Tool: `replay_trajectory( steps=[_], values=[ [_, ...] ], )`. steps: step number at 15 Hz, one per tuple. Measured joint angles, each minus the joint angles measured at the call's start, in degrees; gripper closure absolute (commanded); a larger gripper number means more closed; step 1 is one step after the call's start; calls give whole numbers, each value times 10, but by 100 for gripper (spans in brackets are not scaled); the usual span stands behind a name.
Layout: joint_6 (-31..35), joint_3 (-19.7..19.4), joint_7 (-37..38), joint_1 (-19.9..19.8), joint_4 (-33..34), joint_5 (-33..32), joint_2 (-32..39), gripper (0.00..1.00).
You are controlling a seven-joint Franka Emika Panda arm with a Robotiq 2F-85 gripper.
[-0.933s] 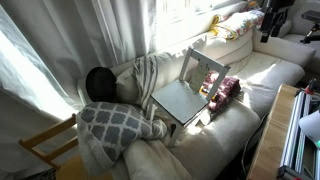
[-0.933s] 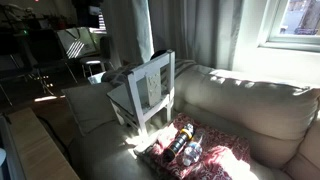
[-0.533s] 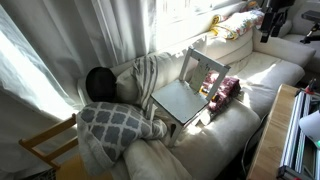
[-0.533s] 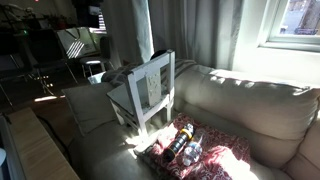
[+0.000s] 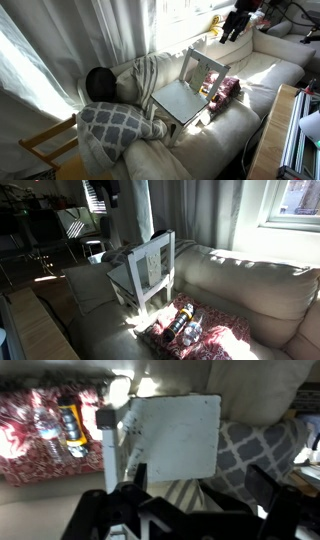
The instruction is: Put the towel on the chair
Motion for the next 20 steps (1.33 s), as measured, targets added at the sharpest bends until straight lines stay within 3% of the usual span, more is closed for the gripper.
replay_trajectory(
  steps=[3,5,7,9,20],
  values=[
    [148,8,-48,77,24,121,77,0],
    [227,-13,-110,149,54,207,136,0],
    [260,-45,-178,224,102,293,190,0],
    [260,-62,-238,265,155,363,236,0],
    [247,-72,-265,277,203,405,283,0]
  ],
)
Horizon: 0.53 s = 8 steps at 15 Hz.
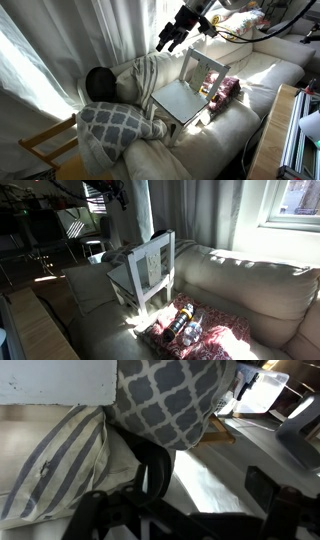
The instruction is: Put the towel on the chair
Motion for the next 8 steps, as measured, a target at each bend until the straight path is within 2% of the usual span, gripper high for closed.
replay_trajectory(
  steps=[4,8],
  values=[
    [-2,5,-6,0,63,38,86,0],
    [49,6,7,4,144,14,205,0]
  ],
)
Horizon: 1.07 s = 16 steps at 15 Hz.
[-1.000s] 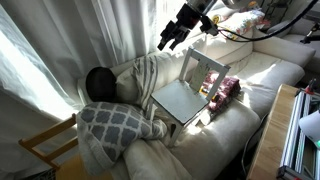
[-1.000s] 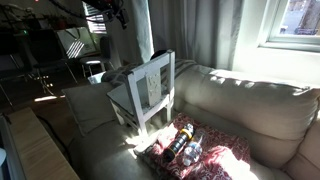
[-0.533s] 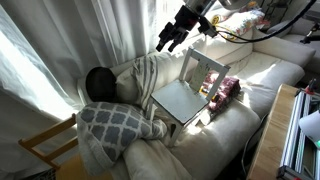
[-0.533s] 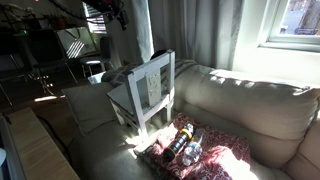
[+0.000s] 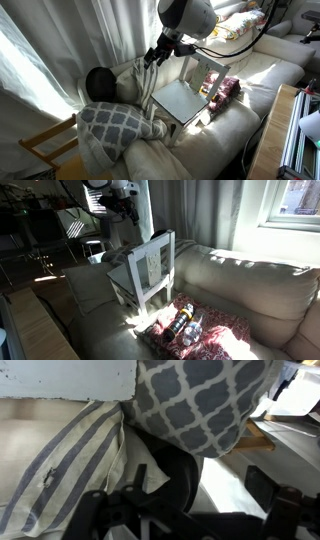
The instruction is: Put the towel on the chair
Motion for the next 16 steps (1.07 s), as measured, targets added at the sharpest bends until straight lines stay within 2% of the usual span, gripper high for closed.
replay_trajectory(
  steps=[3,6,11,13,14,16],
  values=[
    [41,-9,36,15,59,-49,85,0],
    [52,-10,53,16,116,-51,142,0],
    [52,-11,55,14,133,-51,152,0],
    [61,17,97,-11,133,-118,151,0],
    [60,8,117,-7,133,-141,155,0],
    [53,-34,149,22,140,-177,178,0]
  ],
)
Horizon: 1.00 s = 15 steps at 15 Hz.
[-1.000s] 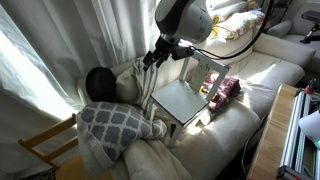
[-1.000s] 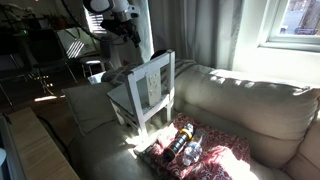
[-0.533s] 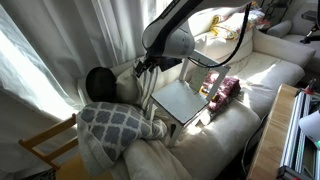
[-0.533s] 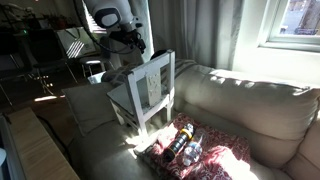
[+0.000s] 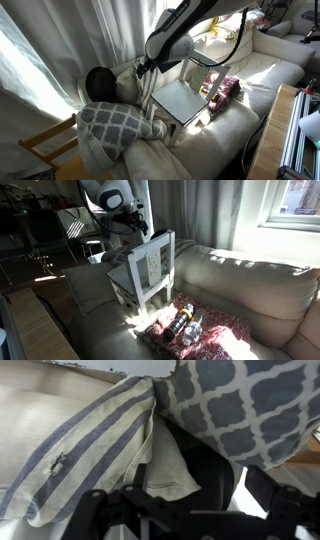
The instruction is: Put the towel on the chair
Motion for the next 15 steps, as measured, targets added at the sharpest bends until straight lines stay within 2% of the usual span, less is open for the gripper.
replay_trajectory(
  steps=[2,8,11,15],
  values=[
    [-20,-32,50,21,21,-54,33,0],
    [-108,-37,258,5,144,-301,125,0],
    [-152,-37,314,-8,227,-371,175,0],
    [-190,-37,364,-29,330,-428,245,0]
  ],
)
